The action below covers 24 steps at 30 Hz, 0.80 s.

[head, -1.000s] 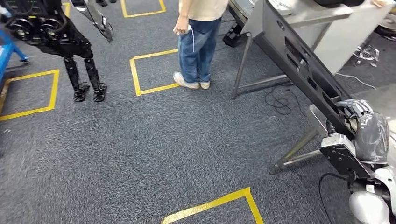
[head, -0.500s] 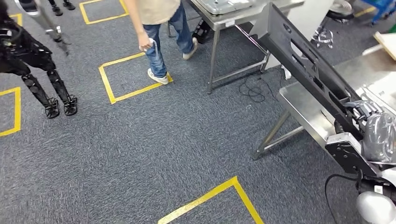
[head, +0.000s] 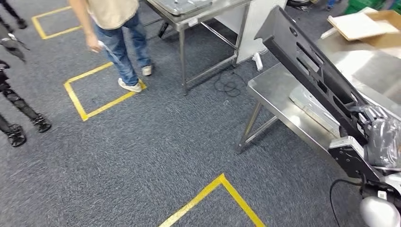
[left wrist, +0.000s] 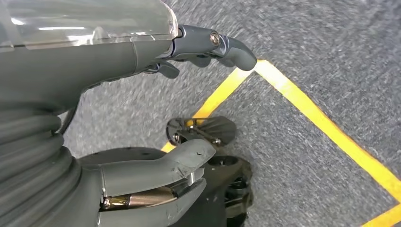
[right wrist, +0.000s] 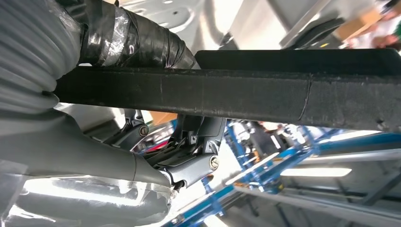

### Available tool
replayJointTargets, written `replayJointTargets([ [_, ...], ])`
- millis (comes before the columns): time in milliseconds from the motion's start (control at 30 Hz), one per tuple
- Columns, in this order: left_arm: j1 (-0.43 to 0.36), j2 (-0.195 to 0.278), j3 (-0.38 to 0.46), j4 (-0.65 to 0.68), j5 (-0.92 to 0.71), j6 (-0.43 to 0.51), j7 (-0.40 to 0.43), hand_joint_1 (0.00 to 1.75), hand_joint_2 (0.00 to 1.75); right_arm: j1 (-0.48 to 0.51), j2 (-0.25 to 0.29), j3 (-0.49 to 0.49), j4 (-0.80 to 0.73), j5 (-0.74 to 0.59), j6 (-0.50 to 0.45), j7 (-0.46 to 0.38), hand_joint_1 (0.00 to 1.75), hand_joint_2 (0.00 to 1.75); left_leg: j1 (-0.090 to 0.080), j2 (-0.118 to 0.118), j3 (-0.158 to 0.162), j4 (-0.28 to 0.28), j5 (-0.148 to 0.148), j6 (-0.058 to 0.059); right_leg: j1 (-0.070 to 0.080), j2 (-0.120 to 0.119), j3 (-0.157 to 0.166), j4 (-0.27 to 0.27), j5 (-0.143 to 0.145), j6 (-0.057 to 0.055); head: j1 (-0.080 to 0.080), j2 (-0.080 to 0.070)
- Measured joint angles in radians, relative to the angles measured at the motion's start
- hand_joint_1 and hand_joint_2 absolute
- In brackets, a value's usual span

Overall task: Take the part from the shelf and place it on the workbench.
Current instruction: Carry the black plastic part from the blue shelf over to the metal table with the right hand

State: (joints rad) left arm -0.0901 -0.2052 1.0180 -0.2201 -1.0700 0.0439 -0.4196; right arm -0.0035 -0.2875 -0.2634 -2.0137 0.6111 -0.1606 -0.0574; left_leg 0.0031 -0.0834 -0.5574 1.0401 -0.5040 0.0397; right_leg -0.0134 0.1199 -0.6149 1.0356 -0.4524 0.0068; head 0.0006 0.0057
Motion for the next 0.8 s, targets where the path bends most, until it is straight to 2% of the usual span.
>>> replayJointTargets([
  [67,-0.002,-0.001,0.000,0.000,0.000,-0.001,0.000,0.00,1.75,0.008,0.001,-0.001,0.000,0.002,-0.001,0.000,1.75,1.75,-0.001,0.020,0.006,-0.011,0.003,0.004,-0.005,0.024,-0.007,-0.002,0.006,0.014,0.000,0.000],
  [100,-0.002,-0.001,0.000,0.000,0.000,-0.001,0.000,0.00,1.75,0.012,0.001,-0.002,0.000,0.002,-0.002,0.000,1.75,1.75,0.000,0.033,0.009,-0.018,0.007,0.010,-0.004,0.014,-0.010,0.001,0.004,0.020,0.000,0.000],
  [167,-0.003,-0.002,0.001,0.000,0.001,-0.002,0.000,0.00,1.75,0.013,0.002,-0.006,-0.001,0.003,-0.002,0.000,1.75,1.75,0.002,0.060,0.015,-0.033,0.015,0.023,-0.002,-0.044,-0.035,0.053,-0.029,0.030,0.001,0.000],
  [200,-0.002,-0.002,0.001,0.000,0.001,-0.002,0.000,0.00,1.75,0.013,0.002,-0.008,-0.001,0.003,-0.002,-0.001,1.75,1.75,0.000,0.074,0.016,-0.035,0.016,0.026,-0.002,-0.081,-0.061,0.106,-0.059,0.035,0.002,0.000],
  [233,-0.001,-0.002,0.001,0.000,0.001,-0.002,0.000,0.00,1.75,0.013,0.003,-0.009,-0.001,0.003,-0.002,-0.001,1.75,1.75,-0.001,0.087,0.016,-0.036,0.016,0.028,-0.005,-0.101,-0.091,0.169,-0.089,0.040,0.002,0.000],
  [267,0.000,-0.002,0.002,0.000,0.001,-0.002,0.000,0.00,1.75,0.014,0.004,-0.010,0.000,0.003,-0.002,-0.001,1.75,1.75,-0.003,0.101,0.015,-0.035,0.015,0.029,-0.008,-0.110,-0.116,0.222,-0.108,0.045,0.002,0.000],
  [300,0.000,-0.002,0.002,0.000,0.001,-0.002,0.000,0.00,1.75,0.016,0.005,-0.010,0.000,0.003,-0.002,-0.001,1.75,1.75,-0.003,0.115,0.015,-0.035,0.014,0.028,-0.011,-0.115,-0.129,0.251,-0.112,0.048,0.002,0.000],
  [333,0.000,-0.002,0.002,0.000,0.002,-0.003,0.000,0.00,1.75,0.017,0.006,-0.010,0.000,0.003,-0.002,0.000,1.75,1.75,-0.003,0.129,0.016,-0.034,0.012,0.027,-0.014,-0.118,-0.123,0.241,-0.098,0.051,0.002,0.000],
  [367,0.000,-0.002,0.003,0.000,0.002,-0.004,0.000,0.00,1.75,0.018,0.007,-0.010,0.000,0.004,-0.002,0.000,1.75,1.75,-0.003,0.141,0.018,-0.033,0.009,0.025,-0.015,-0.126,-0.096,0.195,-0.069,0.052,0.002,0.000],
  [433,-0.001,-0.002,0.004,0.000,0.002,-0.006,0.000,0.00,1.75,0.018,0.007,-0.012,0.000,0.006,-0.002,0.002,1.75,1.75,-0.006,0.163,0.022,-0.030,0.002,0.017,-0.012,-0.165,-0.023,0.063,-0.016,0.050,0.002,0.000],
  [467,-0.002,-0.002,0.004,0.000,0.002,-0.006,0.000,0.00,1.75,0.018,0.007,-0.014,-0.001,0.006,-0.002,0.003,1.75,1.75,-0.008,0.172,0.025,-0.029,-0.002,0.012,-0.007,-0.180,0.002,0.017,-0.004,0.044,0.001,0.000],
  [500,-0.002,-0.002,0.004,0.000,0.002,-0.007,0.000,0.00,1.75,0.018,0.008,-0.015,-0.002,0.006,-0.002,0.004,1.75,1.75,-0.011,0.180,0.027,-0.028,-0.006,0.006,-0.003,-0.187,0.014,-0.006,-0.002,0.039,0.001,0.000],
  [567,-0.003,-0.002,0.005,0.000,0.002,-0.007,0.000,0.00,1.75,0.021,0.008,-0.019,-0.004,0.007,-0.002,0.007,1.75,1.75,-0.012,0.198,0.033,-0.029,-0.011,-0.004,0.002,-0.169,0.013,-0.011,-0.004,0.025,0.001,0.000],
  [600,-0.004,-0.002,0.005,0.000,0.001,-0.007,0.000,0.00,1.75,0.023,0.008,-0.021,-0.005,0.008,-0.002,0.009,1.75,1.75,-0.010,0.194,0.034,-0.025,-0.017,-0.010,0.001,-0.159,0.014,-0.014,-0.002,0.020,0.001,0.000],
  [667,-0.005,-0.002,0.005,0.000,0.000,-0.008,0.000,0.00,1.75,0.024,0.008,-0.024,-0.008,0.011,-0.001,0.011,1.75,1.75,-0.005,0.151,0.018,0.021,-0.052,-0.018,-0.003,-0.139,0.016,-0.019,0.001,0.008,0.001,0.000],
  [700,-0.004,-0.002,0.006,0.000,-0.001,-0.008,0.000,0.00,1.75,0.024,0.009,-0.024,-0.009,0.012,-0.001,0.012,1.75,1.75,-0.003,0.123,-0.005,0.073,-0.082,-0.020,-0.004,-0.130,0.017,-0.020,0.002,0.003,0.001,0.000],
  [733,-0.003,-0.002,0.006,0.000,-0.001,-0.008,0.000,0.00,1.75,0.023,0.010,-0.025,-0.009,0.014,0.000,0.013,1.75,1.75,-0.001,0.105,-0.035,0.138,-0.114,-0.020,-0.003,-0.119,0.016,-0.020,0.002,-0.001,0.001,0.000],
  [767,-0.001,-0.002,0.006,0.000,-0.002,-0.009,0.000,0.00,1.75,0.024,0.011,-0.025,-0.008,0.015,0.000,0.015,1.75,1.75,-0.001,0.097,-0.066,0.200,-0.137,-0.019,-0.002,-0.108,0.016,-0.019,0.002,-0.003,0.001,0.000],
  [800,0.002,-0.002,0.006,0.000,-0.002,-0.009,0.001,0.00,1.75,0.024,0.013,-0.025,-0.008,0.016,0.000,0.016,1.75,1.75,-0.001,0.094,-0.089,0.240,-0.144,-0.019,-0.001,-0.094,0.016,-0.017,0.001,-0.004,0.001,0.000],
])
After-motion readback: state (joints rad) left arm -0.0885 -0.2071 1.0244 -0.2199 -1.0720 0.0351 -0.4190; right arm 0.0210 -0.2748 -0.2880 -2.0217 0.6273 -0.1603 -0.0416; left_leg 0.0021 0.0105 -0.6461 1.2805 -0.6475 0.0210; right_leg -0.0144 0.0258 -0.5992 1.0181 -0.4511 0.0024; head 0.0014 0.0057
